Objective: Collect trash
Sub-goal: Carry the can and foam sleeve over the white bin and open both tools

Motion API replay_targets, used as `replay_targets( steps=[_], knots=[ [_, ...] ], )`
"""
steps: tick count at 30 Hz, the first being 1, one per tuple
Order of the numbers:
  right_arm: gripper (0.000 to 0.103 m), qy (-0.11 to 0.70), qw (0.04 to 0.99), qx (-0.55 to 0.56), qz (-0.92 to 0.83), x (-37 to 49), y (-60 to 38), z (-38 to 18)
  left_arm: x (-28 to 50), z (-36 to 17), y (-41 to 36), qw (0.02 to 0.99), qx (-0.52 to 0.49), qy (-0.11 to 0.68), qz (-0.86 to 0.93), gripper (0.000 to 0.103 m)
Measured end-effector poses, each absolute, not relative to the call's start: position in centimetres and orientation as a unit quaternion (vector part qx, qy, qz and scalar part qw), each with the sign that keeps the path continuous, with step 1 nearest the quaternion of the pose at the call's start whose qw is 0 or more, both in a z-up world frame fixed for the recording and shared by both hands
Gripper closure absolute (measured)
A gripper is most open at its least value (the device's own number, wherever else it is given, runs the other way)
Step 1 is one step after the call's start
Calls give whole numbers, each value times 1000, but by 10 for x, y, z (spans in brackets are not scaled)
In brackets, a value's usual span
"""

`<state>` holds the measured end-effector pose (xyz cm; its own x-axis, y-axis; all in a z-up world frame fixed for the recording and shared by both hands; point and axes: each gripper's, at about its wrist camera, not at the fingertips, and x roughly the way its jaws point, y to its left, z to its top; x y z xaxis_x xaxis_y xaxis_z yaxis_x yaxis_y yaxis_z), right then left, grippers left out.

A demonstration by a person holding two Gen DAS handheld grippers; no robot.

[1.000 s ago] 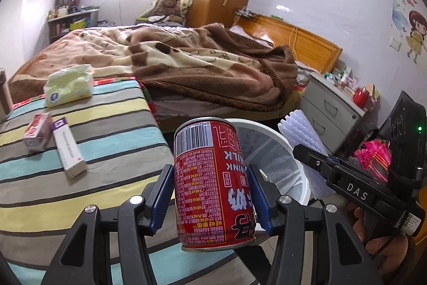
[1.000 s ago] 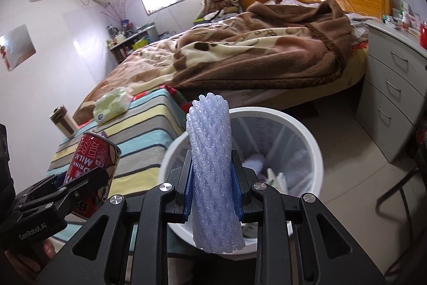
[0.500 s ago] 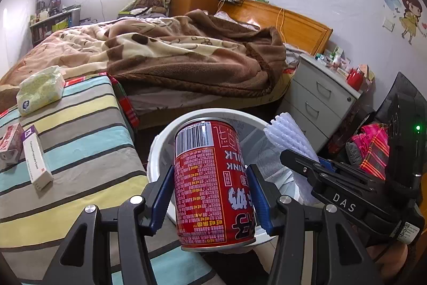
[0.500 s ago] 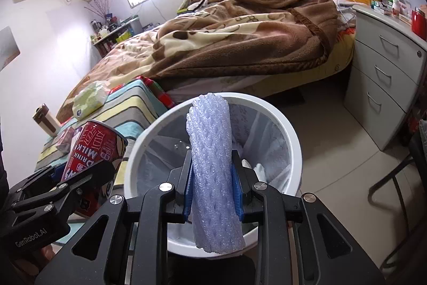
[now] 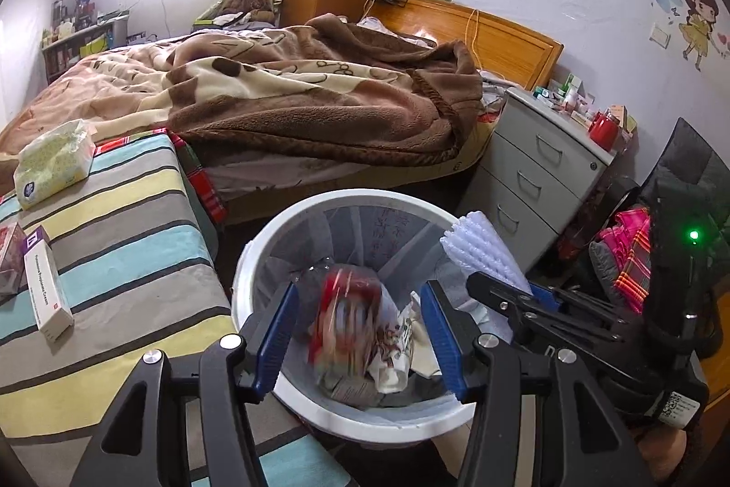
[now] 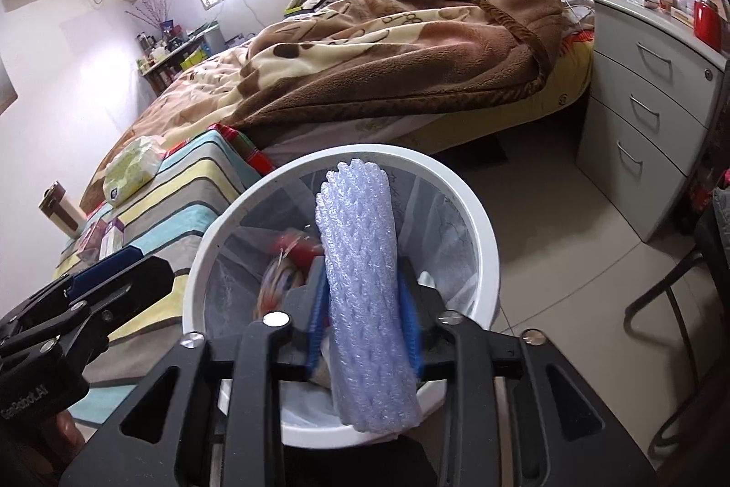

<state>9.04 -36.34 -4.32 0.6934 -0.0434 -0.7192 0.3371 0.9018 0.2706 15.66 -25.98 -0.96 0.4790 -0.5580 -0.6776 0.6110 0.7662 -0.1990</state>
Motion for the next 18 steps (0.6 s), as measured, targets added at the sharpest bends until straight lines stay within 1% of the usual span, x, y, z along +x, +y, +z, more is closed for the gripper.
replay_targets(
  steps=[1,2,8,11,18],
  knots=[
    [59,376,900,195,-105,90,-363,-43,157,-9,-259,859,35,381,-340,43],
    [52,375,900,196,-104,90,-363,-43,156,-9,-258,860,34,381,-339,41],
    [51,370,903,193,-105,89,-359,-39,155,-6,-248,864,26,378,-332,41],
    [40,366,904,193,-102,89,-356,-36,153,-2,-238,867,20,374,-328,41],
    [40,356,912,187,-85,91,-343,-29,151,6,-213,877,9,364,-313,41]
  ],
)
